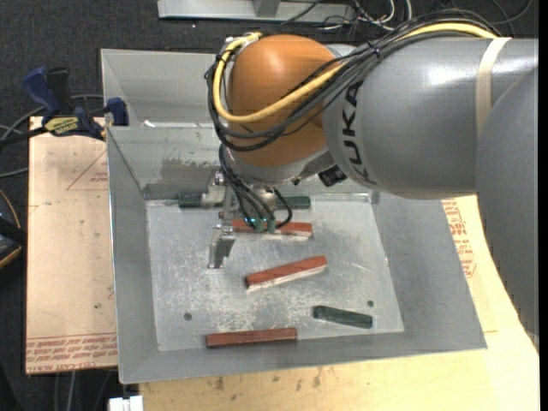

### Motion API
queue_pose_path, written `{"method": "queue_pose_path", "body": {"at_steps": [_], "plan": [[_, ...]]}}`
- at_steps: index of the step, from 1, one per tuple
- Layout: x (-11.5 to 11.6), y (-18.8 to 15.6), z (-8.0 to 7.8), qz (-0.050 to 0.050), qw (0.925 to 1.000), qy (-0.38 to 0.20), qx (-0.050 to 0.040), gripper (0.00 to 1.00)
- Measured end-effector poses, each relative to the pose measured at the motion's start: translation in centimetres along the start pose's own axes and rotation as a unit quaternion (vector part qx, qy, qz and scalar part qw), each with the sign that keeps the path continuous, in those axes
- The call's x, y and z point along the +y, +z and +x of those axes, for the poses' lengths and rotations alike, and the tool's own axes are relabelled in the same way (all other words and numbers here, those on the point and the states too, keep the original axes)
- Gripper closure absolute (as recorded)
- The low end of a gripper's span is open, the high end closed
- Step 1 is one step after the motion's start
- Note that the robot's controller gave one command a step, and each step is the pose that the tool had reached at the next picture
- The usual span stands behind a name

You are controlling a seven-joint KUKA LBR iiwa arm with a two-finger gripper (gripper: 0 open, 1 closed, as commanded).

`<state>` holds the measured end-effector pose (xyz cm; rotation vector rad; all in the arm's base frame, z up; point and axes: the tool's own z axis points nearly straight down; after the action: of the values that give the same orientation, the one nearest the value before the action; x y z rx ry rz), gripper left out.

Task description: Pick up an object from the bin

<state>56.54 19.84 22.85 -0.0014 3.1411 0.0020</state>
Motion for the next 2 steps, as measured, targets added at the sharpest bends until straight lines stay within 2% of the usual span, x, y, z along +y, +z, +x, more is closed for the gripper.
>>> {"method": "queue_pose_path", "body": {"at_steps": [1, 2], "plan": [[-2.0, -0.3, -1.0, -0.001, 0.9992, -0.041, 0.0003, 0.0], [-4.9, 3.9, -1.1, 0.0, 0.9949, -0.101, -0.0043, 0.0]]}}
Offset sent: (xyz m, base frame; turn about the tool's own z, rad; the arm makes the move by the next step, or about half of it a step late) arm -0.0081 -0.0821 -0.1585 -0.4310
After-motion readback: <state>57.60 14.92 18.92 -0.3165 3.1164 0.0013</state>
